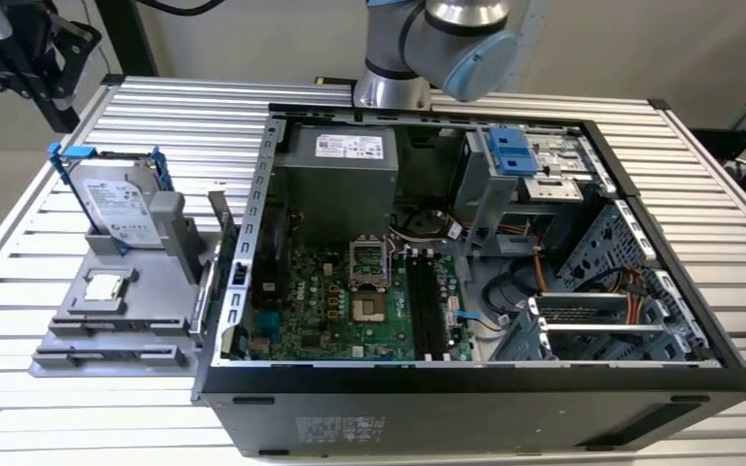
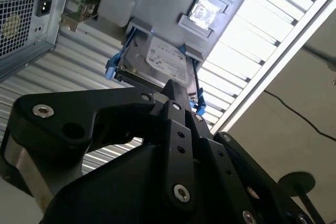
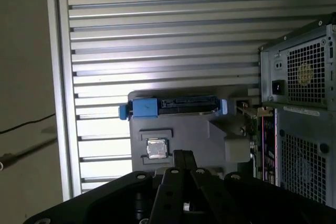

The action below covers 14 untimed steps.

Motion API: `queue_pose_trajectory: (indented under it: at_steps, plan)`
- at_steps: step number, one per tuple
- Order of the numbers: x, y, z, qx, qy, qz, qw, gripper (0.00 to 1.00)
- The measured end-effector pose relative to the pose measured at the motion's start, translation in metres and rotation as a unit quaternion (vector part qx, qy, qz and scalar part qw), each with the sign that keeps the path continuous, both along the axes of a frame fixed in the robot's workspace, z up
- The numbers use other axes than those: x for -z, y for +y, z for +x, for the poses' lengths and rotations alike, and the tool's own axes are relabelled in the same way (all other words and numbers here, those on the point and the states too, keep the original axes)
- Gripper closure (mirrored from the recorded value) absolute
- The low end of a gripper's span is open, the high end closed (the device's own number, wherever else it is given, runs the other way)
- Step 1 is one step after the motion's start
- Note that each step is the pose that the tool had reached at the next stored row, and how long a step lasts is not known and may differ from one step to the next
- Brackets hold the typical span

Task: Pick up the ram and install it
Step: 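Reach for the ram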

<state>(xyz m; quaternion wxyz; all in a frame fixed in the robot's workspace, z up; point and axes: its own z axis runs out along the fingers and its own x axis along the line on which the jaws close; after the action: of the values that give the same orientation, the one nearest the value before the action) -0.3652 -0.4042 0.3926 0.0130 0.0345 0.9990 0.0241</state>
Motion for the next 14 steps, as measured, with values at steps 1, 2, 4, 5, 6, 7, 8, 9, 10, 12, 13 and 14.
queue_pose_trajectory:
  at_steps: [1, 2, 4, 5, 6, 7, 8, 9, 10, 12, 13, 14]
  plan:
    - [0.0000, -0.0017, 0.0000, 0.000, 0.0000, 0.0000, 1.00000, 1.00]
    - [0.0000, -0.0035, 0.0000, 0.000, 0.0000, 0.0000, 1.00000, 1.00]
    - [0.0000, -0.0072, 0.0000, 0.000, 0.0000, 0.0000, 1.00000, 1.00]
    - [0.0000, -0.0090, 0.0000, 0.000, 0.0000, 0.0000, 1.00000, 1.00]
    - [0.0000, -0.0107, 0.0000, 0.000, 0.0000, 0.0000, 1.00000, 1.00]
    - [0.0000, -0.0124, 0.0000, 0.000, 0.0000, 0.0000, 1.00000, 1.00]
    - [0.0000, -0.0141, 0.0000, 0.000, 0.0000, 0.0000, 1.00000, 1.00]
    - [0.0000, -0.0157, 0.0000, 0.000, 0.0000, 0.0000, 1.00000, 1.00]
    - [0.0000, -0.0175, 0.0000, 0.000, 0.0000, 0.0000, 1.00000, 1.00]
    - [0.0000, -0.0209, 0.0000, 0.000, 0.0000, 0.0000, 1.00000, 1.00]
    - [0.0000, -0.0228, 0.0000, 0.000, 0.0000, 0.0000, 1.00000, 1.00]
    - [0.0000, -0.0245, 0.0000, 0.000, 0.0000, 0.0000, 1.00000, 1.00]
